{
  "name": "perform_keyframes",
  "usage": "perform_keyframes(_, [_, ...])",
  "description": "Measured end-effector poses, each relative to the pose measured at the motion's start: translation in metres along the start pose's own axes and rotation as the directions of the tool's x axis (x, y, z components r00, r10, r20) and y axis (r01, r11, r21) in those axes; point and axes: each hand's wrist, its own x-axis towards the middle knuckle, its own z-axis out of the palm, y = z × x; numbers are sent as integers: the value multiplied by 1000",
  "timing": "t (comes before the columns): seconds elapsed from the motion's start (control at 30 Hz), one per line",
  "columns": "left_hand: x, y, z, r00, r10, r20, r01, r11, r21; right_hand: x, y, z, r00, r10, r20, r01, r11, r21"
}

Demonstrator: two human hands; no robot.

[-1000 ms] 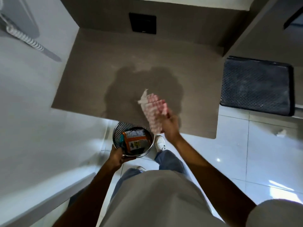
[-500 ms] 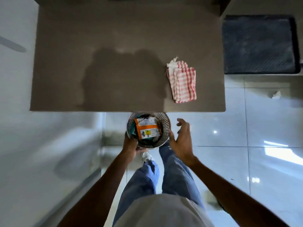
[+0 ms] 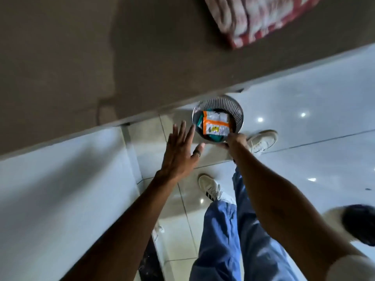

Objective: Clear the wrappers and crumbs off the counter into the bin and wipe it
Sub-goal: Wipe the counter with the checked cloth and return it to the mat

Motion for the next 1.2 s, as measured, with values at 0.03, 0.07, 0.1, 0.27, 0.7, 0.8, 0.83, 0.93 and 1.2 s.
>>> perform_keyframes(0.03, [-1, -2, 4, 999, 28, -25, -27, 999, 36, 10, -1, 2, 1000, -3, -14, 3, 999, 33])
perform_keyframes(0.07, [-3, -2, 7, 999, 41, -34, -39, 998, 57, 17, -3, 3, 1000, -3, -11, 4, 999, 46])
perform_keyframes(0.1, [-8, -3, 10, 998, 53, -28, -51, 996, 70, 22, -6, 4, 1000, 5, 14, -6, 998, 59])
perform_keyframes(0.27, [-51, 16, -4, 993, 114, -35, -113, 993, 40, -22, -32, -19, 995, -103, 4, 98, 927, -363])
perform_keyframes(0.7, [-118, 147, -220, 665, 139, -734, -238, 971, -32, -353, -213, -24, 61, -952, 302, 680, -182, -710])
perform_keyframes(0.8, [-84, 170, -261, 700, 106, -706, -200, 979, -51, -360, -250, 12, 173, -844, 508, 567, -337, -752])
perform_keyframes(0.83, [-72, 175, -269, 693, 74, -717, -165, 985, -58, -354, -254, 12, 201, -805, 558, 549, -379, -745])
perform_keyframes(0.93, [-45, 193, -289, 670, 60, -740, -116, 993, -24, -337, -265, -16, 306, -742, 596, 529, -387, -755])
perform_keyframes(1.2, [17, 237, -320, 763, 115, -636, -118, 992, 38, -295, -443, -84, 400, -869, 291, 479, -72, -875])
